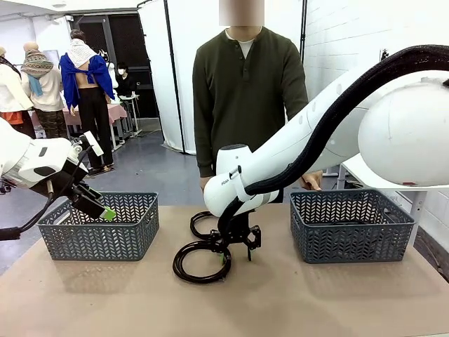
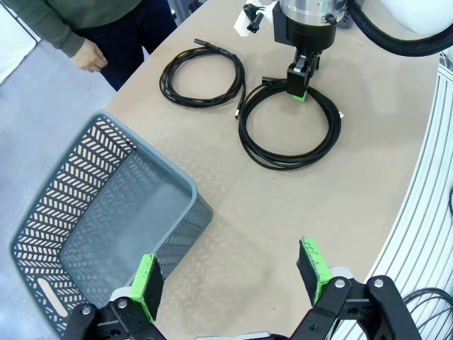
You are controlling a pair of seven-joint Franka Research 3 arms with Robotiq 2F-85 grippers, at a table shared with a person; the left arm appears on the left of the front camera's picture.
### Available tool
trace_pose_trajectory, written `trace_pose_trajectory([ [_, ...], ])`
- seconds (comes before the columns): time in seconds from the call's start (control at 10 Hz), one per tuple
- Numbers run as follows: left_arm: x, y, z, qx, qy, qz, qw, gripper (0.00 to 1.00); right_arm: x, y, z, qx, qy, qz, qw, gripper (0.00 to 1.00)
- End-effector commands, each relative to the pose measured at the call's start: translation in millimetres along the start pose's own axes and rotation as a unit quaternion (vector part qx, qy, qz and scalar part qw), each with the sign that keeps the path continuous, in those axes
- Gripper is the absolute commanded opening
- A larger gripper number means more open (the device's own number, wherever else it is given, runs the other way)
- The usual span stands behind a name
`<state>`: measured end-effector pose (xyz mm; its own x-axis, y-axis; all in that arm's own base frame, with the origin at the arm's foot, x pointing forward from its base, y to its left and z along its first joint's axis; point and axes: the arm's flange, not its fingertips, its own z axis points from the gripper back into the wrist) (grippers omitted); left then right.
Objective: Organize the cables according to human instructions.
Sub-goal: Pick up a bundle of cables and place it in the basket indicated by the human.
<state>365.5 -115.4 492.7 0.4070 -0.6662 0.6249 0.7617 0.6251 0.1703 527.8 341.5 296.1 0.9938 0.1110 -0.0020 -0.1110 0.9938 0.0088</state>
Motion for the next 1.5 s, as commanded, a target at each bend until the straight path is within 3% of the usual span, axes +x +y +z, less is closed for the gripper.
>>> trace_pose_trajectory([
  [0.0,0,2,-1,-0.003,-0.006,0.004,1.000,1.00,8,7,-3,-0.016,-0.009,-0.012,1.000,0.63],
  [0.4,0,2,-1,-0.003,-0.006,0.004,1.000,1.00,10,2,-3,-0.014,-0.002,-0.008,1.000,0.09],
  [0.5,0,2,-1,-0.003,-0.006,0.004,1.000,1.00,10,0,-2,-0.015,0.001,-0.004,1.000,0.00],
  [1.0,0,2,-1,-0.003,-0.006,0.004,1.000,1.00,5,-18,7,-0.027,0.004,0.030,0.999,0.00],
  [1.4,0,2,-1,-0.003,-0.006,0.004,1.000,1.00,9,-34,76,-0.008,-0.012,0.166,0.986,0.00],
])
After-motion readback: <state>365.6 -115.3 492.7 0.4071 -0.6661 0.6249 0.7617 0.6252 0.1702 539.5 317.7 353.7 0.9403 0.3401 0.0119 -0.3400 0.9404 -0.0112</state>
